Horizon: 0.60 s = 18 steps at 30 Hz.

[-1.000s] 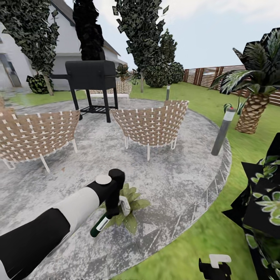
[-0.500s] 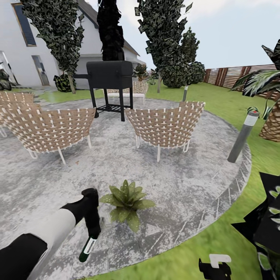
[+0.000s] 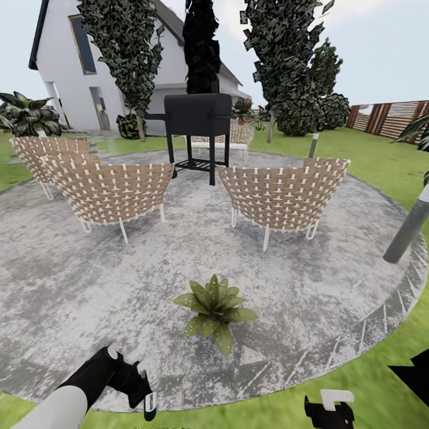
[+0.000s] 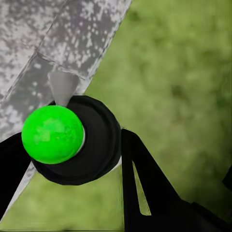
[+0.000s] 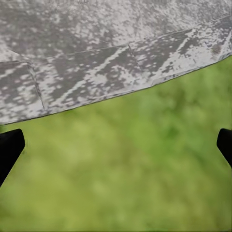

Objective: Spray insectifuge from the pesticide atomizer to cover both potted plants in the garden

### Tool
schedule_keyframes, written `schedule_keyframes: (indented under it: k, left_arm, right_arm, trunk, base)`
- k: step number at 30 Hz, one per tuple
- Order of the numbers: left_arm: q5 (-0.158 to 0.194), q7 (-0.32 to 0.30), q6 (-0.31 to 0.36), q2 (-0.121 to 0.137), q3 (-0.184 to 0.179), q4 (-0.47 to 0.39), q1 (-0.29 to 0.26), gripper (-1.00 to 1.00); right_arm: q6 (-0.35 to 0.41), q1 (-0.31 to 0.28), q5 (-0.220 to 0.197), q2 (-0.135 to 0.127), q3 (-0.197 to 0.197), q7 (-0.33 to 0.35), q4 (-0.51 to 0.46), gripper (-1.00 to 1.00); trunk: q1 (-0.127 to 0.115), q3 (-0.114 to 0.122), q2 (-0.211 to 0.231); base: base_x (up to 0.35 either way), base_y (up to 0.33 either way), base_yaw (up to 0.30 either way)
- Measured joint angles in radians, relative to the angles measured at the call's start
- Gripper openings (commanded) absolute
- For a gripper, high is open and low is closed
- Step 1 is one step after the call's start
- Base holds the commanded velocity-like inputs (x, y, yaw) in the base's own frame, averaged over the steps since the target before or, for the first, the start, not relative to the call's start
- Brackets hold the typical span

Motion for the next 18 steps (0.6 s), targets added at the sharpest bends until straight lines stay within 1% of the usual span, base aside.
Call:
schedule_keyframes:
  k: [1,3,7,10,12,13,15,18]
  left_arm:
    - [0.0,0.006,-0.004,0.0,0.004,-0.004,0.013,-1.0]
    - [0.0,0.037,-0.007,0.0,0.009,-0.008,0.026,-1.0]
    - [0.001,0.093,-0.018,0.0,0.01,0.004,0.032,-1.0]
    - [0.004,0.101,-0.052,0.0,0.018,-0.001,0.033,-1.0]
    - [0.004,0.102,-0.063,0.0,0.05,0.004,0.034,-1.0]
    - [0.003,0.102,-0.068,0.0,0.083,0.003,0.034,-1.0]
    - [0.003,0.102,-0.07,-0.002,0.088,0.001,0.034,-1.0]
    - [0.003,0.101,-0.07,-0.005,0.089,-0.004,0.034,-1.0]
  right_arm:
    - [0.0,0.0,0.0,0.0,0.0,0.0,0.0,1.0]
    - [0.0,0.0,0.0,-0.001,0.0,0.0,0.0,1.0]
    - [-0.001,0.0,0.002,-0.003,0.001,0.0,0.001,1.0]
    - [-0.002,0.0,0.002,-0.003,0.001,0.0,0.001,1.0]
    - [-0.002,0.0,0.001,-0.002,0.001,0.0,0.001,1.0]
    - [-0.002,0.0,0.001,0.0,0.001,0.0,0.0,1.0]
    - [-0.002,0.0,0.0,0.0,0.001,0.0,0.0,1.0]
    - [-0.002,0.0,0.0,0.001,0.001,0.0,0.0,1.0]
  trunk:
    - [0.0,0.0,0.0]
    - [0.0,0.0,0.0]
    - [0.001,0.0,0.0]
    - [0.001,0.0,0.0]
    - [0.001,0.0,0.0]
    - [0.001,0.0,0.0]
    - [0.0,0.0,0.0]
    - [0.0,0.0,0.0]
  base:
    - [-0.009,0.0,0.083]
    - [-0.166,0.0,0.032]
    - [-0.305,0.0,0.006]
    - [-0.334,0.0,0.001]
    - [-0.336,0.0,0.0]
    - [-0.335,0.0,0.0]
    - [-0.042,0.0,0.0]
    - [-0.234,0.0,0.14]
